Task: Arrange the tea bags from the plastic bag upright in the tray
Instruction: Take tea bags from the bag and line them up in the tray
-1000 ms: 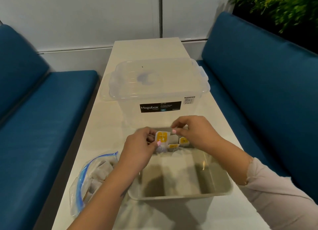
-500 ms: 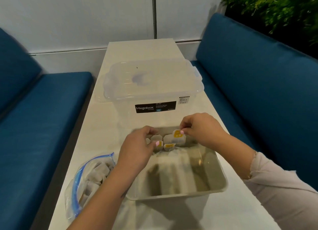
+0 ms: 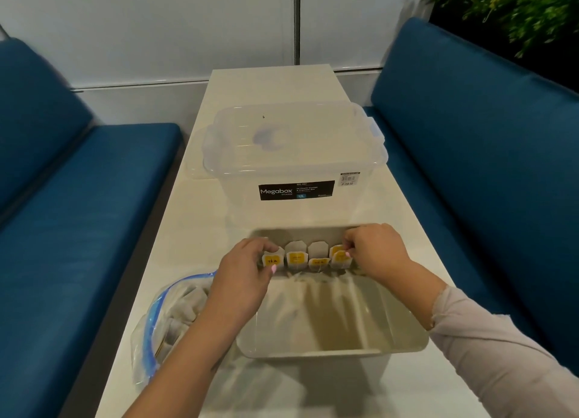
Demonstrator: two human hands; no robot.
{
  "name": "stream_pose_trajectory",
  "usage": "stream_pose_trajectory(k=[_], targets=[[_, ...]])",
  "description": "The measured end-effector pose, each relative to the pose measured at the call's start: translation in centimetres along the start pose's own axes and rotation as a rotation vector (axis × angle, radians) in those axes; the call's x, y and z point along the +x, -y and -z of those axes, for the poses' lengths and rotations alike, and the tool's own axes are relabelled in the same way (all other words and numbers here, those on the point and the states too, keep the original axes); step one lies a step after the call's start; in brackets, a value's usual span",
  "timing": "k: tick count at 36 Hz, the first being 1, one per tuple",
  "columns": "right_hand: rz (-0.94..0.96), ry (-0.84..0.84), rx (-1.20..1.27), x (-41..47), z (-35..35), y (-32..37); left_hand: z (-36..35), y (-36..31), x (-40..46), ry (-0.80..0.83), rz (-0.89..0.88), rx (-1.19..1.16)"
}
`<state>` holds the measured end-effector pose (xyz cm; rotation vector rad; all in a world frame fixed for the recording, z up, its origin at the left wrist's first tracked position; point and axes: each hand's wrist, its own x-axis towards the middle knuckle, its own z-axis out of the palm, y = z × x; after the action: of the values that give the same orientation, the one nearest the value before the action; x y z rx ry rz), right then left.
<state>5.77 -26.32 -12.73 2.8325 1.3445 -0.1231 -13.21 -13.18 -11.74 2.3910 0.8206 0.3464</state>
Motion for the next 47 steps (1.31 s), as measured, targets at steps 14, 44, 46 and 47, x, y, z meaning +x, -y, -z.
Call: stream_pose_trajectory(k=[14, 44, 46, 47], targets=[[0.044, -0.005, -0.073, 0.1, -0.9, 0.2, 0.3, -0.5, 0.0, -0.002, -0.002, -0.021], [-0.002, -0.04, 0.087, -1.4, 1.6, 0.8, 3.3, -0.1, -1.1, -0.07, 0.049, -0.07], [0.003, -0.065, 0.148, -1.6, 2.4, 1.8, 4.6, 0.4, -1.3, -0.09, 0.067, -0.068], [0.005, -0.078, 0.178, -1.6, 2.8, 2.4, 5.2, 0.7, -1.4, -0.101, 0.075, -0.07]])
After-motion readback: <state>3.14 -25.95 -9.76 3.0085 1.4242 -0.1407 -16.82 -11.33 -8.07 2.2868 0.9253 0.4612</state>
